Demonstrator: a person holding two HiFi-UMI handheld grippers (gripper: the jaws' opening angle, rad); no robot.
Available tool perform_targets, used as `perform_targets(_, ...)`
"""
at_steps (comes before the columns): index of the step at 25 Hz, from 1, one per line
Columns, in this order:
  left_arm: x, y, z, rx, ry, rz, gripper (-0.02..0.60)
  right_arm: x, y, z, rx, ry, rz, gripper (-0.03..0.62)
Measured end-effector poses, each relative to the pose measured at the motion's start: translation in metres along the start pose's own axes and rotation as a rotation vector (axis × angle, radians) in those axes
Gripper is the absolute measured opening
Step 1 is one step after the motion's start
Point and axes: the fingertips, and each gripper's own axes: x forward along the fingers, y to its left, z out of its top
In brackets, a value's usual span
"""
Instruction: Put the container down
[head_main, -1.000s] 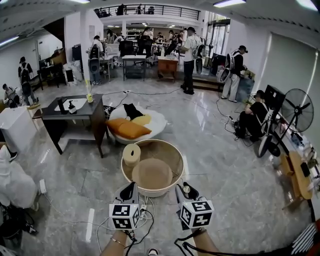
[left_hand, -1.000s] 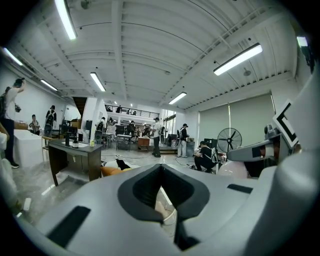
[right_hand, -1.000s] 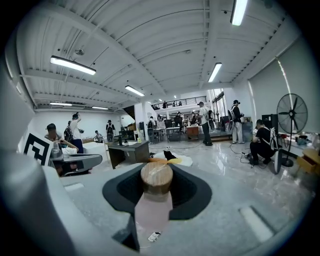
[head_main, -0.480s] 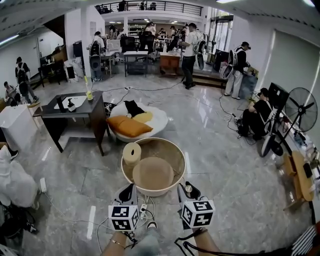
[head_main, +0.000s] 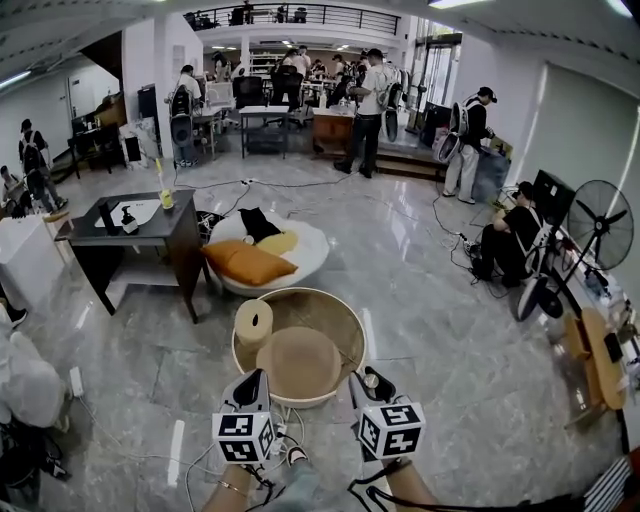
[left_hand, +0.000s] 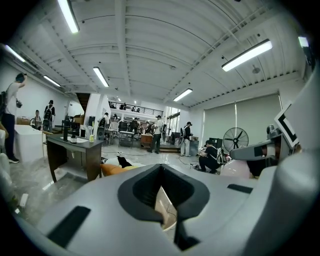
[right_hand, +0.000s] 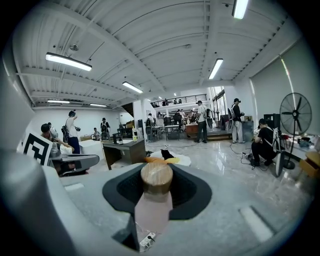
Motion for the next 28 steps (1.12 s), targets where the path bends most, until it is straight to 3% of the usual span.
perform_targets(16,0.145,0.037,0.048,-0.035,-0.023,0.014,-0.008,0.129,-0.056,0.065,-0.046,0.002,0.007,0.121)
perform_targets(28,0.205,0.062,0.063,-0.005,0.0,0.027,-0.008,0.202,-0.072,0.078,-0.023,0.019,0.034,0.121)
